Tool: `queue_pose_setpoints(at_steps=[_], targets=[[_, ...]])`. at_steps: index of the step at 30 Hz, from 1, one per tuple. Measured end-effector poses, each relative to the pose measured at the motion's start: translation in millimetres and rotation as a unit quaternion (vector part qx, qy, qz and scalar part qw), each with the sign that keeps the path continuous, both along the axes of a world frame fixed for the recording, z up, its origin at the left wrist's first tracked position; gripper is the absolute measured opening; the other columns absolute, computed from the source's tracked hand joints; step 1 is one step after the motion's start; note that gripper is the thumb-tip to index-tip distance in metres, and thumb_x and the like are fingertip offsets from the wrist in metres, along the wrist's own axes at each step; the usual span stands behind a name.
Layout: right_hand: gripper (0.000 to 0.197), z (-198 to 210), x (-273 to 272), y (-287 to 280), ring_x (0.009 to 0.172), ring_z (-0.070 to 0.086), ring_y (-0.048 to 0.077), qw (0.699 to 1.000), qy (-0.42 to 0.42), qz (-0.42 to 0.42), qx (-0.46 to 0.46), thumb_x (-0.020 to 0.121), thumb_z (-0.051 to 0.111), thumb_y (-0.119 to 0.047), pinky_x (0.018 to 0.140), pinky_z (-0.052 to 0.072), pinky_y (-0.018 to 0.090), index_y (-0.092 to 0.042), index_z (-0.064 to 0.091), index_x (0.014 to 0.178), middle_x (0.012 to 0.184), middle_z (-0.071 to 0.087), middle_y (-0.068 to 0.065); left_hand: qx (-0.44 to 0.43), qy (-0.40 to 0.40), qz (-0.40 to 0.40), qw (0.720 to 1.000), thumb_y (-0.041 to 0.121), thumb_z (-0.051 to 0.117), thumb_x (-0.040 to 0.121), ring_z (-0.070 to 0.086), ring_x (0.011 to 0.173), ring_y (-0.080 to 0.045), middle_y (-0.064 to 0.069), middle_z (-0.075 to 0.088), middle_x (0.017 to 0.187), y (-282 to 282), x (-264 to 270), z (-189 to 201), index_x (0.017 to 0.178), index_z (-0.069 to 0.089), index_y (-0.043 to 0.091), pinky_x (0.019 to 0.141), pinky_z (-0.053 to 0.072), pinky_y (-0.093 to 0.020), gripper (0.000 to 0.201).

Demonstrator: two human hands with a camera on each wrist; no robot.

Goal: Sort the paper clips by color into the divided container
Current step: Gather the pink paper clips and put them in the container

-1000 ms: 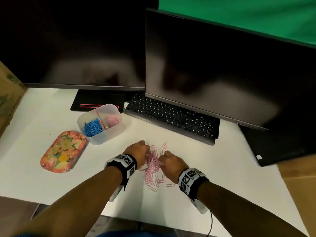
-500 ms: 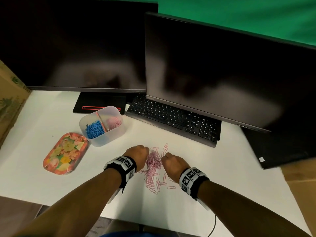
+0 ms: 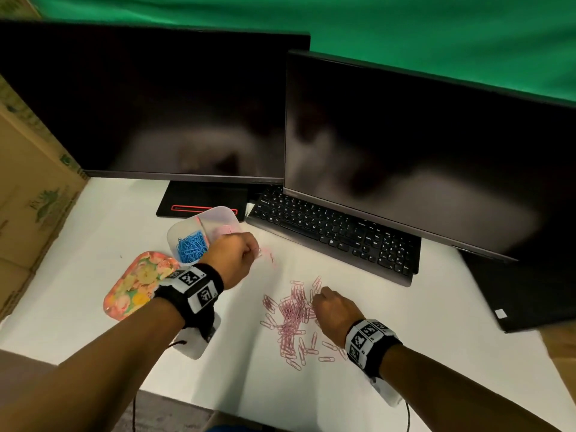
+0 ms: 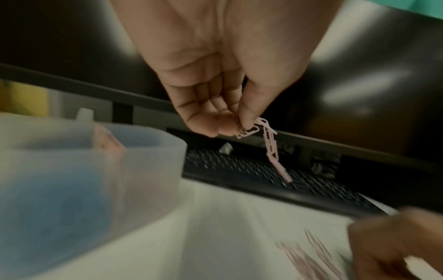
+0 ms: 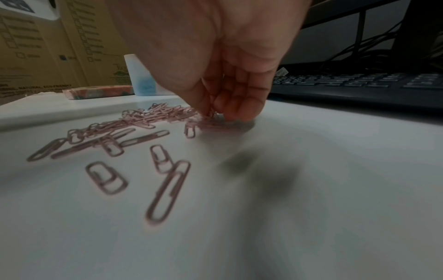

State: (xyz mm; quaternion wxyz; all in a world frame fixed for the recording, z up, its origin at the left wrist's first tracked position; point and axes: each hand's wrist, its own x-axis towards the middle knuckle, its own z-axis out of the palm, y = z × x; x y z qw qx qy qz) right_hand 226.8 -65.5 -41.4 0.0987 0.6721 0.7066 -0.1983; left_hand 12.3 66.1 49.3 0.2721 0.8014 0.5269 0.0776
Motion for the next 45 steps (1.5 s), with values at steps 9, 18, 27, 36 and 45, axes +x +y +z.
queue_pose_setpoints(at_steps=[9,18,27,36,45], targets=[[0.022,-4.3,5.6,0.7,0.101,0.059,0.027,0.999,0.033,-0.031,-0.017,0.092,0.045,-0.009,0.086,0.051,0.036,-0.011,0.057,0.111,0.117,0.051,0.007,0.019,0.08,0.11,0.991,0.022,0.05,0.091,0.065,0.081,-0.027,-0.007,0.07,0.091,56.3,-40.2,14.2,0.087,0.068,0.025,0.073,0.055,-0.031,0.019],[0.022,24.6,-2.8,22.6,0.084,0.061,0.025,0.989,0.117,-0.094,0.016,0.092,0.039,-0.01,0.076,0.051,0.032,-0.018,0.058,0.084,0.097,0.055,0.003,-0.058,0.157,0.113,0.979,0.038,0.057,0.087,0.061,0.107,-0.029,-0.01,0.065,0.118,66.8,-29.0,-0.2,0.114,0.064,0.01,0.093,0.05,-0.037,0.04],[0.019,91.3,-76.3,126.9,0.071,0.053,0.016,0.964,0.229,-0.057,0.119,0.087,0.051,-0.015,0.068,0.044,0.023,-0.018,0.069,0.081,0.073,0.054,-0.01,-0.026,0.012,0.204,0.979,0.019,0.062,0.084,0.063,0.096,-0.026,-0.004,0.069,0.101,40.2,-59.5,1.8,0.097,0.068,0.02,0.086,0.051,-0.03,0.015],[0.024,88.2,-119.3,189.7,0.095,0.066,0.032,0.983,0.172,-0.021,0.053,0.089,0.053,-0.013,0.088,0.055,0.038,-0.014,0.073,0.103,0.104,0.07,0.013,-0.033,-0.05,0.177,0.982,0.017,0.064,0.082,0.062,0.075,-0.018,0.002,0.069,0.082,-0.2,-80.2,-7.6,0.086,0.071,0.022,0.071,0.047,-0.02,0.01],[0.044,55.1,-28.3,110.3,0.117,0.058,0.022,0.992,0.104,-0.066,0.019,0.088,0.048,-0.017,0.101,0.047,0.031,-0.032,0.057,0.128,0.132,0.059,-0.001,-0.142,0.071,-0.002,0.987,0.03,0.061,0.084,0.057,0.109,-0.019,-0.002,0.053,0.128,-32.7,-32.0,-62.8,0.129,0.053,0.022,0.095,0.044,-0.026,0.047]])
